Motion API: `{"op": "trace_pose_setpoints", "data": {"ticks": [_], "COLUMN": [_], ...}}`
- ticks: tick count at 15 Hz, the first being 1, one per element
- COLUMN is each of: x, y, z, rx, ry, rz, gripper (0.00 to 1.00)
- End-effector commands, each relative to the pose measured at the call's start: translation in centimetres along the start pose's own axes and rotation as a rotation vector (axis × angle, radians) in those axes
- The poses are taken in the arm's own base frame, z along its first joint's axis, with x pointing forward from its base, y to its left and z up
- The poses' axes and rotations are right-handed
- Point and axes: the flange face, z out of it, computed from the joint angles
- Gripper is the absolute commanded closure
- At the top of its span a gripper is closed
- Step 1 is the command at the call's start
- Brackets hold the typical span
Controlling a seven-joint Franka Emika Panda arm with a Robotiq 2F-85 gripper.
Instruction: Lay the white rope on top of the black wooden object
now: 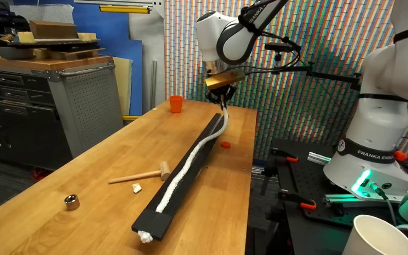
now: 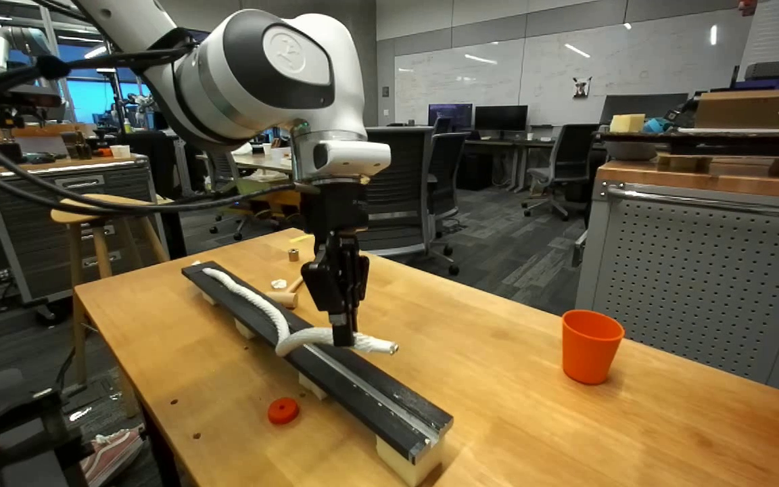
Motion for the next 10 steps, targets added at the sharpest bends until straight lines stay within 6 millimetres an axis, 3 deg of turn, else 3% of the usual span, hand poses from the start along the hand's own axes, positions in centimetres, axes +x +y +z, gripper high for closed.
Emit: {"op": "trace_pose_setpoints", "data": {"ticks": [1, 7, 10], "x": [-0.2, 2.9, 3.1], "y": [0.3, 2.1, 2.2], "z": [1.1, 4.5, 6.0], "rx": [-0.017, -0.069, -0.063], "ry": [0.017, 0.074, 0.044], "rz": [0.005, 0.167, 0.222], "gripper": [0.97, 0.97, 0.97]}}
